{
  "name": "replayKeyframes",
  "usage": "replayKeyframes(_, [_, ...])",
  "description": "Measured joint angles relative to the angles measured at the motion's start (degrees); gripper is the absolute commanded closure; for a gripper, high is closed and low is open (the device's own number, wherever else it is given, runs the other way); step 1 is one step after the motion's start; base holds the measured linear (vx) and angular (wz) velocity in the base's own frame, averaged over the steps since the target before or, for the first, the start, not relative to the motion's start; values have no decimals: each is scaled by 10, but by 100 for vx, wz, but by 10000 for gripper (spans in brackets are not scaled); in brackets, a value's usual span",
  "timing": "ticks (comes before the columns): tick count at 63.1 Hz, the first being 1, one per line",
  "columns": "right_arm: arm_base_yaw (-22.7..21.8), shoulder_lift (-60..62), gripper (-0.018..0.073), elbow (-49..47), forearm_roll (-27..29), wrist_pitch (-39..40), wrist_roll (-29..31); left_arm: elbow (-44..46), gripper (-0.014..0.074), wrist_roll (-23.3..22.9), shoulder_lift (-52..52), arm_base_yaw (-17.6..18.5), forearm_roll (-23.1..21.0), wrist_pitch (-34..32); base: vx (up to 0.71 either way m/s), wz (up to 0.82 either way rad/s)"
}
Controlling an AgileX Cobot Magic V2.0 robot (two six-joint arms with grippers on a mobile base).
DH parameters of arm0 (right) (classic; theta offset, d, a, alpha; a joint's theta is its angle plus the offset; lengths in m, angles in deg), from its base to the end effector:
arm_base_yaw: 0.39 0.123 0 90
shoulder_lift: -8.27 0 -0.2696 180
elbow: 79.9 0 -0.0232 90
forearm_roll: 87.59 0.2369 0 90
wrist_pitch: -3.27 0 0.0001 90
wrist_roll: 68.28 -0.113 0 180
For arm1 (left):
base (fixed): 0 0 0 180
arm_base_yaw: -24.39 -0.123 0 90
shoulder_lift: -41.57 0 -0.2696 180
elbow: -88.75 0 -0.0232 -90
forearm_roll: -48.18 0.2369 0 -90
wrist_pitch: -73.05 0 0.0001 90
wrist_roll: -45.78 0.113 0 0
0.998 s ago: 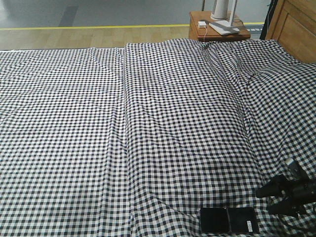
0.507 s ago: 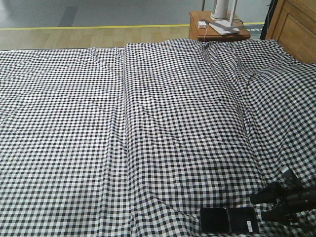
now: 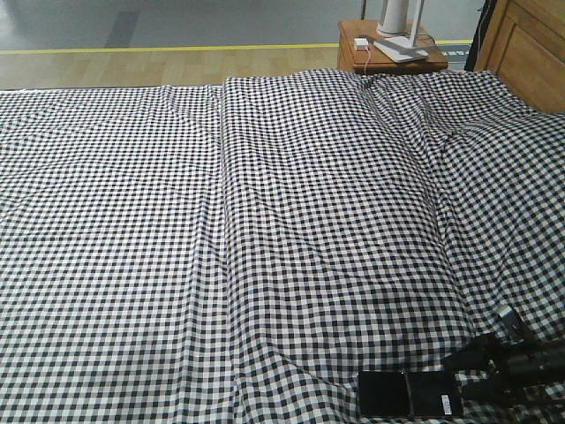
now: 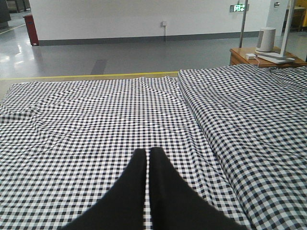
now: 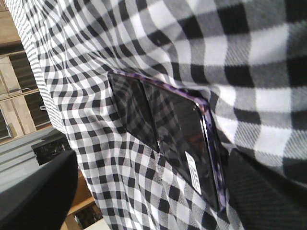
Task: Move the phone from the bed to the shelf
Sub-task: 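Align the open right gripper around the phone's long edge, then close the right gripper on the phone and tilt it up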
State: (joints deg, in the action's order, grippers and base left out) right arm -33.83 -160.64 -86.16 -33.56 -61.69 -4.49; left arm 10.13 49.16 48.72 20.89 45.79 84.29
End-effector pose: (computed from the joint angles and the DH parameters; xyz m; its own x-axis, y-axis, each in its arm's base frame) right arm 0.3078 -0.1040 -0.1078 -0.9724 0.1919 0.1327 0.2171 0.5358 0.8160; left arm 0.0791 0.0039 0.1833 -0.1226 0.0106 -0.9924 -0.0508 0.9986 0.0170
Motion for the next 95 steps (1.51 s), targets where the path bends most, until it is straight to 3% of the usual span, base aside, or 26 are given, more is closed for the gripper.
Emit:
replayKeyframes(40, [39, -20, -35, -2, 22, 12, 20, 0, 595, 0, 0, 0, 0, 0, 0, 0])
replayKeyframes(75, [142, -40, -27, -3, 53, 9, 35, 0, 595, 0, 0, 0, 0, 0, 0, 0])
replayKeyframes(85, [147, -40, 39, -3, 58, 4, 36, 0, 595, 0, 0, 0, 0, 0, 0, 0])
replayKeyframes(95, [147, -40, 202, -3, 65, 4, 36, 0, 595, 0, 0, 0, 0, 0, 0, 0])
